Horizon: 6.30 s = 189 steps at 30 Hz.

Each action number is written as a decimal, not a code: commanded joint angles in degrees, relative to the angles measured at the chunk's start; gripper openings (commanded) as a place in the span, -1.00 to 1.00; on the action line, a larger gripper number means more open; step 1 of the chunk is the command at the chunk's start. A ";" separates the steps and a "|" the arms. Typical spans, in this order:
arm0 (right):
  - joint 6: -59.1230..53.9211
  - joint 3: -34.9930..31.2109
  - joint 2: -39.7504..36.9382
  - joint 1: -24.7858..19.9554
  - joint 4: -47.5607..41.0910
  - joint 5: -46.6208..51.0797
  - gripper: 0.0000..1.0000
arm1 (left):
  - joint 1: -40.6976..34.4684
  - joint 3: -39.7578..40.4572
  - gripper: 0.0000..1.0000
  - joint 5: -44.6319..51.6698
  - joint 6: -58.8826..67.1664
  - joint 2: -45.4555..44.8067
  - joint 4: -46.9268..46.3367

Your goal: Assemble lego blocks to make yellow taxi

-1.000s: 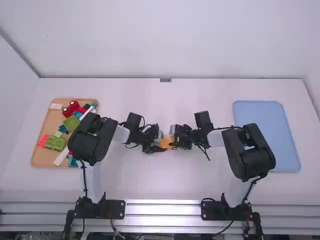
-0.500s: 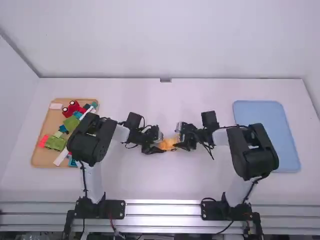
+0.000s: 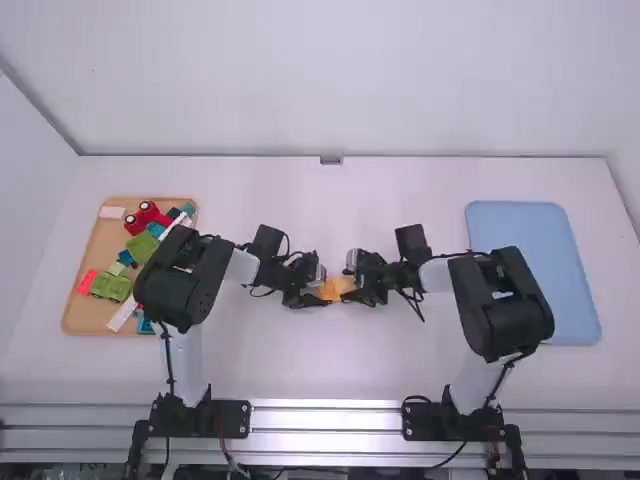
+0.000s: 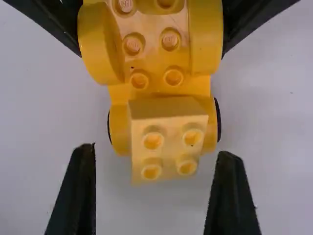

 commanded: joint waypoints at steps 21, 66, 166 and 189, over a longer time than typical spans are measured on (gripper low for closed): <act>-0.07 2.75 3.08 -0.76 -1.36 -2.40 0.12 | -0.11 -2.36 0.07 -9.01 -1.73 2.82 -2.23; -9.46 6.86 4.63 -0.70 -4.72 1.92 -0.45 | -0.04 -2.25 0.03 -9.20 -1.70 2.82 -3.65; -10.51 4.92 3.56 0.79 -6.86 3.26 -0.52 | -0.04 -1.60 0.01 -9.05 -2.16 2.82 -3.41; -8.81 4.92 3.56 1.27 -5.92 5.09 -0.31 | -0.07 -1.60 0.00 -9.05 -2.14 2.82 -3.63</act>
